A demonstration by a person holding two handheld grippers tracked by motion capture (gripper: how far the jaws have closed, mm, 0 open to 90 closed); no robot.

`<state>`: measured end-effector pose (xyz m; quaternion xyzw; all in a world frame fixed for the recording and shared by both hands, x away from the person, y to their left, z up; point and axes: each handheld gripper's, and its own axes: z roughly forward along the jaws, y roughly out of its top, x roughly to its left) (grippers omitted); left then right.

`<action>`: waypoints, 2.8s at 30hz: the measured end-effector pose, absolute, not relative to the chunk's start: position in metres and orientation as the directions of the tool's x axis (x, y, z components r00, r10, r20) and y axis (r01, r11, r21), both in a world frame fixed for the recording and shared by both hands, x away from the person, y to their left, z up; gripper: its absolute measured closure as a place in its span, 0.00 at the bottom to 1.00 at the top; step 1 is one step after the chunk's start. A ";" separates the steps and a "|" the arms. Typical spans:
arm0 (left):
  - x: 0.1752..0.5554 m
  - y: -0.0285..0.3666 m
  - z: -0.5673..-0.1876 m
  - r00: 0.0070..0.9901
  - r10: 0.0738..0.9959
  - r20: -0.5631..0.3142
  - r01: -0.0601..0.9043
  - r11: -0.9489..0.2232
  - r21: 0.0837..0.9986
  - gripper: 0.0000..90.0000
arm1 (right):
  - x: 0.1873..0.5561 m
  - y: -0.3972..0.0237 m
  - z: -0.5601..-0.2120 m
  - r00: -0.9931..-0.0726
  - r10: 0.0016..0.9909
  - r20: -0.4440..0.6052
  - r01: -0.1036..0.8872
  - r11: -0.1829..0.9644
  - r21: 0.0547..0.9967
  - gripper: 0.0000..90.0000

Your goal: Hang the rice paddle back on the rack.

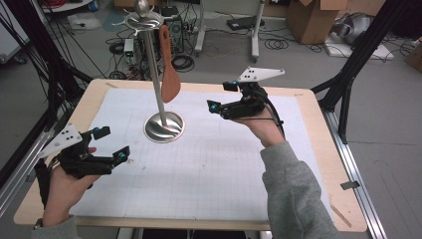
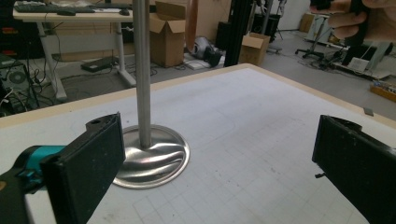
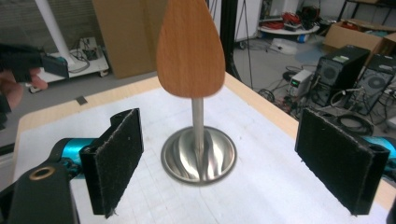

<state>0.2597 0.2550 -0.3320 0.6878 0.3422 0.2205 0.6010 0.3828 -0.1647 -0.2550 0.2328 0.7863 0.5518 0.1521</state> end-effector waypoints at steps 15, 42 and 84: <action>0.270 0.252 -0.332 0.676 0.728 -0.115 0.204 -0.035 0.978 0.03 | 0.366 -0.186 -0.272 -0.842 0.540 0.006 0.200 0.301 0.932 0.15; 0.282 0.242 -0.337 0.684 0.719 -0.120 0.220 -0.047 0.974 0.03 | 0.339 -0.247 -0.315 -0.778 0.624 0.065 0.245 0.207 0.947 0.16; 0.286 0.241 -0.344 0.676 0.726 -0.124 0.240 -0.058 0.969 0.03 | 0.316 -0.291 -0.362 -0.724 0.683 0.096 0.278 0.162 0.947 0.16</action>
